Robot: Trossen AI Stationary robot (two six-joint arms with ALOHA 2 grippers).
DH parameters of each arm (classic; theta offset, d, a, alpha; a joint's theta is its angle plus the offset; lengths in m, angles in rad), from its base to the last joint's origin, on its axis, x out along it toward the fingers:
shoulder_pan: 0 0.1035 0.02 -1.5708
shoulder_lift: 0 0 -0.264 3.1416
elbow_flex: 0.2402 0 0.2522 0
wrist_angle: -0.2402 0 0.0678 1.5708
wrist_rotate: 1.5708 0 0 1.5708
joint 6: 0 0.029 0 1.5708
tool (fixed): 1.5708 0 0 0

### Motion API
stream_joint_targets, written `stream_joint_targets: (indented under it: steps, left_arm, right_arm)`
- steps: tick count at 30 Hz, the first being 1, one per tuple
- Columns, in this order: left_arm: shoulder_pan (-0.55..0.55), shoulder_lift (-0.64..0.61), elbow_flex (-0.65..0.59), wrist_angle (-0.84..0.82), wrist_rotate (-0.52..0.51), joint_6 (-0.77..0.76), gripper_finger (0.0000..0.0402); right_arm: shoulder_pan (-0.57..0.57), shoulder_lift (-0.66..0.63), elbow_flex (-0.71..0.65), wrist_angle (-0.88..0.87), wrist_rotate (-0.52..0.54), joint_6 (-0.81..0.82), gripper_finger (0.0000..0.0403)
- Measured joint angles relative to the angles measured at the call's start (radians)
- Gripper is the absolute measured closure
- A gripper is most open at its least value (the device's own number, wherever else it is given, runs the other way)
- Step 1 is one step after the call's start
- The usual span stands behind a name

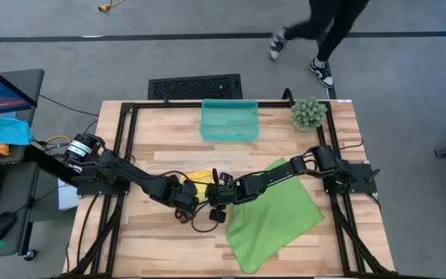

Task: Roll microfiber towels into tight, uniform cylinder then place into a basket
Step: Roll the yellow microfiber towel

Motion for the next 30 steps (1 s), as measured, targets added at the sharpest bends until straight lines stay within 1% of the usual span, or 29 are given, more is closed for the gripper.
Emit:
stream_joint_targets:
  steps: [2,5,10,14,16,19,22,23,26,30]
  left_arm:
    - [-0.001,0.0,-0.001,-0.018,0.022,0.046,0.0256]
    - [-0.022,0.0,-0.001,-0.023,0.02,0.053,0.024]
    - [-0.08,-0.031,-0.001,-0.063,-0.008,0.042,0.0236]
    - [-0.154,-0.099,-0.002,-0.105,-0.087,0.005,0.0241]
    - [-0.203,-0.134,-0.002,-0.106,-0.15,0.016,0.0243]
    - [-0.287,-0.155,-0.002,-0.056,-0.278,0.111,0.0244]
    - [-0.345,-0.141,-0.004,0.021,-0.403,0.232,0.0244]
    - [-0.351,-0.128,-0.007,0.046,-0.419,0.263,0.0245]
    - [-0.344,-0.082,-0.014,0.088,-0.423,0.312,0.0245]
    - [-0.308,-0.036,-0.014,0.103,-0.422,0.324,0.0245]
  right_arm:
    - [0.0,0.0,-0.001,-0.001,0.0,0.0,0.0292]
    - [0.0,0.001,-0.001,-0.002,-0.001,0.0,0.0292]
    - [0.0,0.001,-0.001,-0.003,-0.002,0.0,0.0292]
    - [0.0,0.002,-0.002,-0.004,-0.004,0.0,0.0292]
    - [0.0,0.002,-0.002,-0.004,-0.004,0.0,0.0292]
    - [0.001,0.002,-0.002,-0.004,-0.004,0.0,0.0292]
    - [0.001,0.002,-0.002,-0.004,-0.005,0.0,0.0292]
    - [0.001,0.002,-0.002,-0.004,-0.005,0.0,0.0292]
    - [0.001,0.002,-0.002,-0.004,-0.005,0.0,0.0292]
    - [0.001,0.002,-0.002,-0.004,-0.005,0.0,0.0292]
